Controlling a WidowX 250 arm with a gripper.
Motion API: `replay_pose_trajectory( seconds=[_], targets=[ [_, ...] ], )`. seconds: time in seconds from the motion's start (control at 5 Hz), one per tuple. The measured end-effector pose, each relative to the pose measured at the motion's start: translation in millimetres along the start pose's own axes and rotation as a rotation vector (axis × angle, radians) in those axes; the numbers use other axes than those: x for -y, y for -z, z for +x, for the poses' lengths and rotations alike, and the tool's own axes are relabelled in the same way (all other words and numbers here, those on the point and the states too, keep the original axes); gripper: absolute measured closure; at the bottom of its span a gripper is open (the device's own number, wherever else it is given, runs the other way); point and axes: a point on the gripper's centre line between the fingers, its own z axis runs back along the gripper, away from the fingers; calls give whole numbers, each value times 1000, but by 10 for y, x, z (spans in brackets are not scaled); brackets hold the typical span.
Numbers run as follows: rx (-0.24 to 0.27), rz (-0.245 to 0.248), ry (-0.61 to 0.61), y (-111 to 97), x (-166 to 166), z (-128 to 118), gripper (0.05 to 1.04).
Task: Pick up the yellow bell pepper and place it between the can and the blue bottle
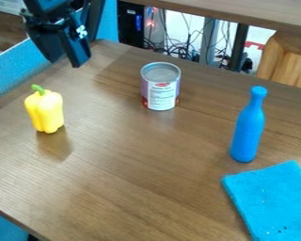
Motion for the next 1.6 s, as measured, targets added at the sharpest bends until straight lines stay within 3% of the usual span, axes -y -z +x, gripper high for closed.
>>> replay_pose_trajectory(
  seconds=[0.2, 0.4, 0.6, 1.4, 1.6],
  targets=[
    [27, 38, -25, -98, -258, -98, 83],
    [15, 44, -41, -62, -454, -191, 83],
    [-5, 95, -25, 27, -555, -270, 83],
    [-72, 127, -3, 339, -627, -445, 83],
    [-69, 126, 21, 445, -562, -414, 140]
  ],
)
